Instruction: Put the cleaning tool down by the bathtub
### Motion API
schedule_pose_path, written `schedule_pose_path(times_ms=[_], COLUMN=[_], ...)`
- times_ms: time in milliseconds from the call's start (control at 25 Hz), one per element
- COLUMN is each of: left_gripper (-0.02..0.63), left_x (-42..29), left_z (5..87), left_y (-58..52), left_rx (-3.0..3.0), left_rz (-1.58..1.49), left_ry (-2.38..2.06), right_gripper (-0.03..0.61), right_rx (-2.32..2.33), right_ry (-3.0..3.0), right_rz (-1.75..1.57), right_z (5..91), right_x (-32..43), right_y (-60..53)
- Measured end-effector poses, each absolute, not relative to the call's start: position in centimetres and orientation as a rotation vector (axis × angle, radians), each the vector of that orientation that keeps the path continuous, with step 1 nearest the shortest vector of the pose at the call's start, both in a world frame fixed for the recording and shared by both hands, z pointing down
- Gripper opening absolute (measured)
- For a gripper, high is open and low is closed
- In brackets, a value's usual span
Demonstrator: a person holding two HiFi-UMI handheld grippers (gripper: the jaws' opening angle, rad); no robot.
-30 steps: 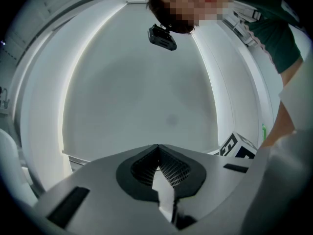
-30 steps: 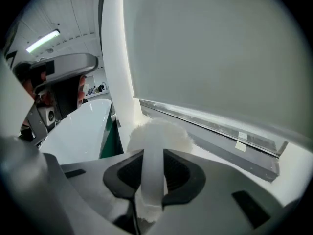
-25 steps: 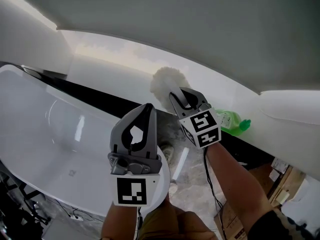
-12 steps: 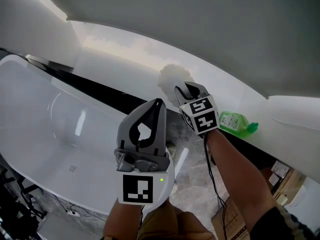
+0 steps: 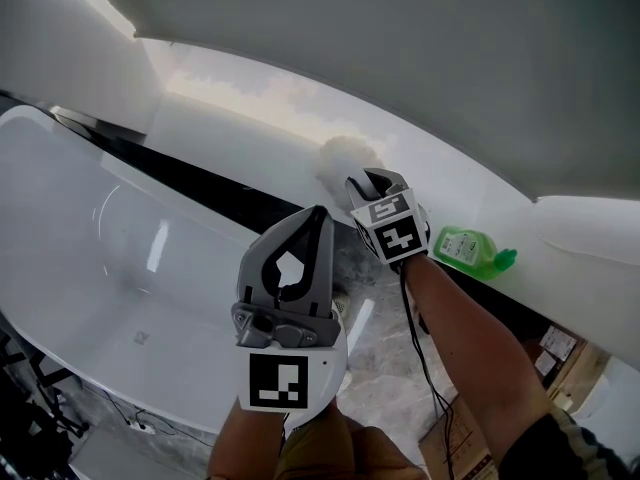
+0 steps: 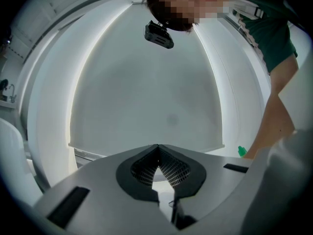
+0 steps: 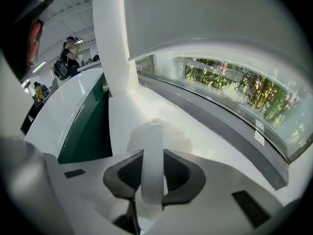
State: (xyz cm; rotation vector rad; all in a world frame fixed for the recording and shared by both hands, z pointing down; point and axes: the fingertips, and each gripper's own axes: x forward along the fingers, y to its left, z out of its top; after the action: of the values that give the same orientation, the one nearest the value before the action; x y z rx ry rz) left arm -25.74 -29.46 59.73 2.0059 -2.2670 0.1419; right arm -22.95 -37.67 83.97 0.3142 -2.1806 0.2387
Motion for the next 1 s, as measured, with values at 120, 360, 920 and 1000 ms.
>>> schedule_pose_path(times_ms=[120, 360, 920, 1000], left_gripper=[0.006, 0.006, 0.006, 0.006], left_x=[-25.8, -25.6, -25.8, -25.8], left_z=[60.3, 61.2, 61.3, 61.4], left_y=[-29.3, -28.8, -28.9, -28.9], left_rx=[1.989, 1.983, 1.991, 1.981], left_rz=[0.136, 0.146, 0.136, 0.128], left_ry=[-2.262, -2.247, -2.251, -2.251], right_gripper=[0.092, 0.092, 0.092, 0.095], right_rx=[0.321, 0.322, 0.347, 0.348], right_ry=[-2.174, -2.185, -2.219, -2.225], right_rz=[0.241, 0.237, 0.255, 0.264], right_z=[84.8, 85.1, 85.2, 85.2], right_x=[-22.9, -23.3, -23.3, -23.2], right_y=[-37.8, -37.9, -37.8, -37.9])
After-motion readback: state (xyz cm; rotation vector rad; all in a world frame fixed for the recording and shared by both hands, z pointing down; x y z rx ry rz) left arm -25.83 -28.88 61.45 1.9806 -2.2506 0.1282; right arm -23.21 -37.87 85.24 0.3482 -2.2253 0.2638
